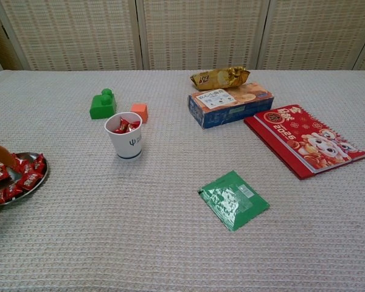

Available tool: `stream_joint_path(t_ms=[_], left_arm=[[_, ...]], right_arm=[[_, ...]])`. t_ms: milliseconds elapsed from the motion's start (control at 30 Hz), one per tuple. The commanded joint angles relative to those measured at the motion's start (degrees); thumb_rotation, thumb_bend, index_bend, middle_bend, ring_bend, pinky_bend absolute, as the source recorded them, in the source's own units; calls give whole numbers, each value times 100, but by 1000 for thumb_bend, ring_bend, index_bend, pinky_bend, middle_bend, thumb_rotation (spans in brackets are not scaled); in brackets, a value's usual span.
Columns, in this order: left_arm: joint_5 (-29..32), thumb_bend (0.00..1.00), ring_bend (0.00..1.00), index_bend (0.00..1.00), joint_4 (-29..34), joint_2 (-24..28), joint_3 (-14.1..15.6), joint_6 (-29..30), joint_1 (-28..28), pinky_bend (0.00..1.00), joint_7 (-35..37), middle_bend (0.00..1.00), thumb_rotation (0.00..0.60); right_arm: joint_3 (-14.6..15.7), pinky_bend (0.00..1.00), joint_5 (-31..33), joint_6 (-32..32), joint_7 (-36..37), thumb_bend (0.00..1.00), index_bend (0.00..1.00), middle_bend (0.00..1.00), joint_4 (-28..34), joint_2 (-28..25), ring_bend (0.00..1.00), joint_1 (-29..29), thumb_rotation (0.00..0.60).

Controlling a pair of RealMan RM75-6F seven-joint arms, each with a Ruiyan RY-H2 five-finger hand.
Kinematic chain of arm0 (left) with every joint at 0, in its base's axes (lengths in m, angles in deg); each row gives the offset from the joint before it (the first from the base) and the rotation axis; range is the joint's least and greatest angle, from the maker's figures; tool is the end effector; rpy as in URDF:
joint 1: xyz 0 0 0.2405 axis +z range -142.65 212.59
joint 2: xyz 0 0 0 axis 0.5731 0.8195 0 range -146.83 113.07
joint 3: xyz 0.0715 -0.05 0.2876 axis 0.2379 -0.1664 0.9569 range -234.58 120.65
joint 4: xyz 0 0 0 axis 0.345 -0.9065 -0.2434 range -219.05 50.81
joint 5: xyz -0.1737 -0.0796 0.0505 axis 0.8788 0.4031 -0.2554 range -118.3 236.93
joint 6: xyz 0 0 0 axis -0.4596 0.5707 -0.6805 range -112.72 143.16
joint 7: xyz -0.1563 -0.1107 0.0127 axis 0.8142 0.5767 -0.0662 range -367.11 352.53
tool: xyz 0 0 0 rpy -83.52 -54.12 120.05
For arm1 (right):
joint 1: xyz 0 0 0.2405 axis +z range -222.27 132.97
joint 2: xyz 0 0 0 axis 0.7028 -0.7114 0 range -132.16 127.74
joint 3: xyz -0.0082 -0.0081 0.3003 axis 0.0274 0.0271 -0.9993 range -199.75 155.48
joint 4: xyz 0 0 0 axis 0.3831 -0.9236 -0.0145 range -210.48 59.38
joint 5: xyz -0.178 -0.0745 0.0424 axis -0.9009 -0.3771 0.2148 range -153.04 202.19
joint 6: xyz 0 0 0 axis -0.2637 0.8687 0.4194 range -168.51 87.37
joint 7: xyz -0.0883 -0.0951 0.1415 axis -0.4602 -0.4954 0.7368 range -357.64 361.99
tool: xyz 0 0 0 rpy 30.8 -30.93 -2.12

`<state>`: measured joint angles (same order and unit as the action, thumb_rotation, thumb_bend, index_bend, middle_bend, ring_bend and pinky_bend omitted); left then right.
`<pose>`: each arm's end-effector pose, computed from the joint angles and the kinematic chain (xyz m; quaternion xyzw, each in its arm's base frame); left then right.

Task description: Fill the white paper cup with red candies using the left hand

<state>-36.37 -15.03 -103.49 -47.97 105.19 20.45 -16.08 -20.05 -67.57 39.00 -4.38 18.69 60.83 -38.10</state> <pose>-0.3142 0.2454 0.0427 -0.7300 -0.2553 -0.3949 0.4959 -0.3312 -0.2194 0.1538 0.6852 -0.3701 0.3312 0.5327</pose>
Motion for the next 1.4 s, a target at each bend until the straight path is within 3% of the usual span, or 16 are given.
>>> stream_joint_path(t_ms=[33,233,833,1100,1267,1400], left_arm=[[15,384,678,340,-489,-209,134,116,302,1000,296,482,600],[-45,385,678,351,-1032,-434,173,37,480,1000,298,464,600],[233,382,685,314,-998,-399,-67,-771,458,1000,23,373,600],[145,384,689,382,-1022,-431,-103,-759,445,1000,10,360,600],[168,386,700,465,-1112,-508,-169,-853,408,1000,-9,412,600],[236,383,702,473,-1181,-552,-214,-999,386,1000,-56,421,600]], right_arm=[[15,0,-21,6,-8,62,0,0,1,6,0,-6,600],[49,0,-93,57,-25,62,0,0,13,5,0,-31,600],[25,0,-56,80,-16,62,0,0,1,2,0,-49,600],[24,0,-44,60,-41,62,0,0,6,11,0,-46,600],[18,0,-30,74,-52,62,0,0,12,7,0,-55,600],[25,0,-28,80,-59,62,0,0,19,-2,0,-66,600]])
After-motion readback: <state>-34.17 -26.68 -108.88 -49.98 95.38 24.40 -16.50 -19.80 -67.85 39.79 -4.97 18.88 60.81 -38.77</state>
